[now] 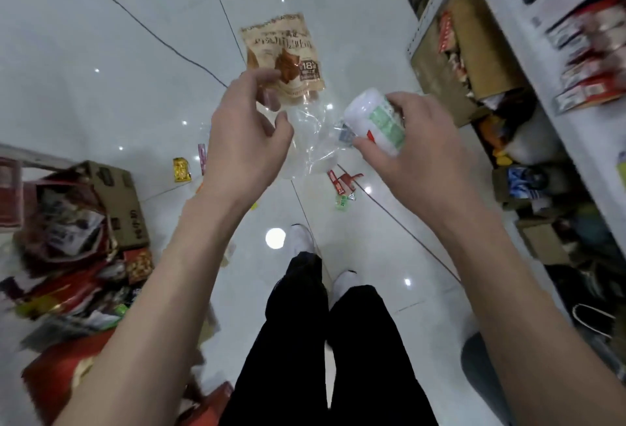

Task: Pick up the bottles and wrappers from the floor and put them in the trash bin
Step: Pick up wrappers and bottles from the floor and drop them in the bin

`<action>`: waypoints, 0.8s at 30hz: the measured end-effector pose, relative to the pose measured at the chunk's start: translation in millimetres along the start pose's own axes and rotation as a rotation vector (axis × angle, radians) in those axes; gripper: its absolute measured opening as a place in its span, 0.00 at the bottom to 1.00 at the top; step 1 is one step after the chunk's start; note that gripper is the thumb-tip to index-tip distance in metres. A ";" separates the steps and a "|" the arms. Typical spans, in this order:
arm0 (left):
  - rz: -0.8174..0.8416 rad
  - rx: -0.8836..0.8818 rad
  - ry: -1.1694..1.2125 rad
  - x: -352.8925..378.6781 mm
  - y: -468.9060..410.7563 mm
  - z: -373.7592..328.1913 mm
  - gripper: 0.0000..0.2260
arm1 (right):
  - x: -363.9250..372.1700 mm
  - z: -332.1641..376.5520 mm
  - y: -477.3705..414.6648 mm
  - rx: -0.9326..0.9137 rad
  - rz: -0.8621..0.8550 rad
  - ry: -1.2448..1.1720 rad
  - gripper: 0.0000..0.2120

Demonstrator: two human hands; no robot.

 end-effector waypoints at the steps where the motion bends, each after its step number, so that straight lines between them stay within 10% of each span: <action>1: -0.015 0.011 0.000 -25.3 8.3 -23.7 0.18 | -25.6 24.4 6.5 -0.013 -0.011 -0.012 0.28; 10: -0.140 0.099 0.050 -173.9 107.4 -163.6 0.18 | -192.8 155.3 102.7 -0.063 -0.192 -0.151 0.26; 24: -0.013 0.262 0.114 -198.7 213.6 -171.2 0.18 | -211.6 165.2 268.7 0.050 -0.365 -0.059 0.27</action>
Point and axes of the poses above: each hand's wrist, its own y-axis away from the middle knuckle, its own x-axis out of the palm, z = x × y, the point moved 4 cm from there along -y, towards the middle knuckle, and after that the axes turned 10 degrees about -y, right-handed, at the moved point
